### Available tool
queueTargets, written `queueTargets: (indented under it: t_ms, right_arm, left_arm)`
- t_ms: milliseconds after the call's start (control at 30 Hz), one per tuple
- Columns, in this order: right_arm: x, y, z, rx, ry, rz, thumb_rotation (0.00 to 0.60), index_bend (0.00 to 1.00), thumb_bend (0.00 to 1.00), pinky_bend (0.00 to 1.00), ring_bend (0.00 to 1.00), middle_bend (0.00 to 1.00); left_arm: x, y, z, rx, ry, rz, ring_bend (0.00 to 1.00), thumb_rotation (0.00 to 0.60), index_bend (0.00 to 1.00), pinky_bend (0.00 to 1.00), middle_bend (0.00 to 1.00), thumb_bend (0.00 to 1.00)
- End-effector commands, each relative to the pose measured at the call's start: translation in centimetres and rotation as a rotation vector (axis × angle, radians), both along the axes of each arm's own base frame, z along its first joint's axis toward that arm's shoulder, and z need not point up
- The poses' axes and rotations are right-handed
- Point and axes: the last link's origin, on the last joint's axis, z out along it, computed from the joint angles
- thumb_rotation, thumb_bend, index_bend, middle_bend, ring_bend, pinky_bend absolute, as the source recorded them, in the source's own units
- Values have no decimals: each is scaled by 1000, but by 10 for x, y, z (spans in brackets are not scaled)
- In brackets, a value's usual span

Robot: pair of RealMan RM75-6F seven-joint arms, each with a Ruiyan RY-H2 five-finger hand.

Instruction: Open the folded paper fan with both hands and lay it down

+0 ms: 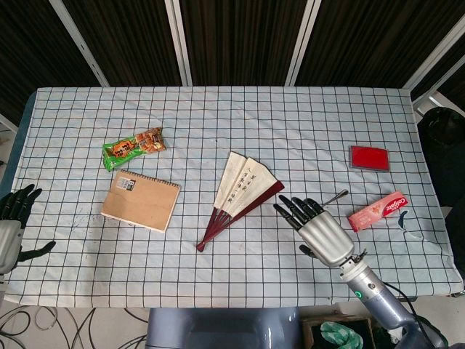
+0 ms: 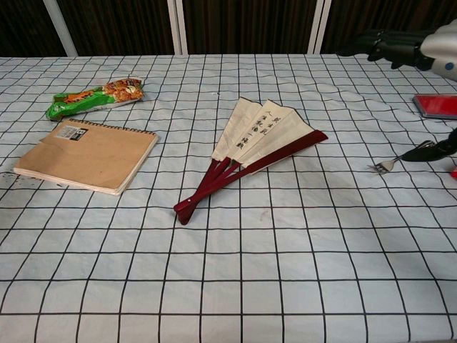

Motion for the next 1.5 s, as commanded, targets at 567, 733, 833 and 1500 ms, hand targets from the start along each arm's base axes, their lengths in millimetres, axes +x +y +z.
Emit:
queueTargets:
  t_ms: [567, 733, 833, 1500]
  right_arm:
    - [36, -28, -29, 35, 21, 1, 600, 0, 38, 219, 126, 24]
    - [38, -31, -44, 70, 55, -3, 600, 0, 69, 254, 171, 84]
    - [36, -32, -58, 95, 82, -17, 600, 21, 109, 464, 400, 310]
    - [37, -32, -126, 192, 77, -104, 600, 239, 221, 874, 917, 839]
  left_arm:
    - [-1, 5, -1, 11, 4, 22, 0, 600, 0, 0, 0, 3]
    - [-3, 7, 0, 17, 4, 30, 0, 600, 0, 0, 0, 3]
    - [-4, 8, 0, 21, 2, 41, 0, 600, 0, 0, 0, 4]
    - [-10, 11, 0, 20, 13, 73, 0, 600, 0, 0, 0, 3]
